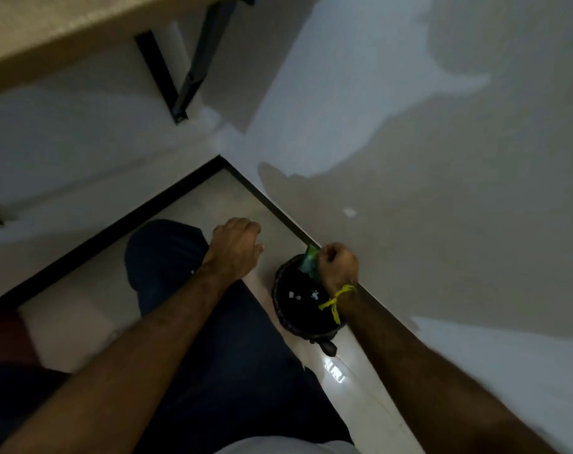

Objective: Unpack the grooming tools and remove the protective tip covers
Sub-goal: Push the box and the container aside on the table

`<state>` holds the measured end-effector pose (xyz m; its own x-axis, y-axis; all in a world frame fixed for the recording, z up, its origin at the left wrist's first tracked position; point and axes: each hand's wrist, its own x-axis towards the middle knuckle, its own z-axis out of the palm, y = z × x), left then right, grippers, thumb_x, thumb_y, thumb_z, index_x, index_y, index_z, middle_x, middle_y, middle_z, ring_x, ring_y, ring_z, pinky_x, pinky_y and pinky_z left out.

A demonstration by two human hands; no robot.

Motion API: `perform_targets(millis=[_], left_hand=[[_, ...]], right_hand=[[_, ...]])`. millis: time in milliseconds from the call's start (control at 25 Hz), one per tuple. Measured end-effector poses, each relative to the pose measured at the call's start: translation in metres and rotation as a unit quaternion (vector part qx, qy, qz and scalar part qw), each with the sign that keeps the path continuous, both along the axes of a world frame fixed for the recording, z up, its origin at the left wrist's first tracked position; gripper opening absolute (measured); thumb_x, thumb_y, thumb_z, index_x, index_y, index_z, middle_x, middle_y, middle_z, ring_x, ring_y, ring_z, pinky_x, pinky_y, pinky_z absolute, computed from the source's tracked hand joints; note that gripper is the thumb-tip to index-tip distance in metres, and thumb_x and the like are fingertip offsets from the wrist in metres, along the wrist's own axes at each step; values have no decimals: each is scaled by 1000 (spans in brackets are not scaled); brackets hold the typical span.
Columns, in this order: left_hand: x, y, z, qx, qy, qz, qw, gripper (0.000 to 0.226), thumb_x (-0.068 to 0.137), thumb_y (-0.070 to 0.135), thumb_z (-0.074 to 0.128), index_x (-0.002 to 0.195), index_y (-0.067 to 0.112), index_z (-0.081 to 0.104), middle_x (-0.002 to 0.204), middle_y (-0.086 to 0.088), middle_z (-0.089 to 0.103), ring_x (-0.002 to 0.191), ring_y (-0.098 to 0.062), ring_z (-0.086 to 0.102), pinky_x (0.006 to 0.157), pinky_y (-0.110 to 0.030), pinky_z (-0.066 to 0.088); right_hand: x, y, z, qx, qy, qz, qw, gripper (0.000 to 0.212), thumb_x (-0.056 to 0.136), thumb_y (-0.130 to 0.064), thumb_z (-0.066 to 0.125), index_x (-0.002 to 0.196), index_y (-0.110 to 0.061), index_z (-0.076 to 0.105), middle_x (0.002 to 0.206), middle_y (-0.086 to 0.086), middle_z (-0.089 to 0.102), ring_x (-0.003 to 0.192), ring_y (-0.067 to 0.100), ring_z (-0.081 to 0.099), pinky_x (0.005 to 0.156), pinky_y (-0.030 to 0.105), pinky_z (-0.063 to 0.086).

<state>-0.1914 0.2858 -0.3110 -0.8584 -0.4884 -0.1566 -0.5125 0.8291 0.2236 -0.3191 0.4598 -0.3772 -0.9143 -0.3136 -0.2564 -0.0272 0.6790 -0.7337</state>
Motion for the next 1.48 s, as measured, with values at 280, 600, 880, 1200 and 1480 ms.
perform_targets(millis=[280, 600, 880, 1200, 1480], left_hand=[[-1, -13, -21, -17, 1, -13, 1000, 49, 99, 36, 58, 141, 9, 52, 143, -12, 55, 133, -27, 47, 110, -43, 36], [1, -7, -14, -45, 20, -36, 998, 48, 100, 33, 56, 143, 11, 51, 147, -11, 51, 137, -26, 44, 112, -41, 34], [17, 3, 50, -175, 145, -51, 972, 42, 92, 17, 69, 132, 7, 61, 140, -15, 59, 133, -33, 53, 103, -49, 43], [53, -4, 209, -343, 347, -110, 866, 29, 97, 12, 63, 124, 1, 66, 135, -22, 61, 129, -39, 55, 94, -53, 52], [140, -52, 337, -438, 396, 49, 805, 29, 97, 21, 58, 123, 9, 64, 135, -13, 60, 126, -32, 54, 97, -45, 48]], right_hand=[[-3, 8, -47, 176, -20, 108, 978, 26, 90, -21, 62, 112, -10, 71, 113, 16, 71, 107, 36, 65, 94, 44, 53], [-10, -5, -18, 93, 63, 73, 991, 33, 91, -14, 59, 123, -9, 61, 120, 16, 63, 117, 35, 55, 100, 41, 47], [6, -62, 98, -189, 264, 75, 943, 25, 88, -12, 64, 112, -13, 68, 100, 3, 69, 94, 23, 62, 85, 37, 51], [44, -105, 277, -429, 415, 95, 797, 17, 88, -7, 66, 104, -6, 70, 92, 4, 70, 85, 19, 63, 80, 43, 52], [109, -169, 391, -505, 427, 191, 726, 18, 86, -10, 64, 103, -8, 70, 89, 1, 68, 81, 20, 63, 82, 41, 52]])
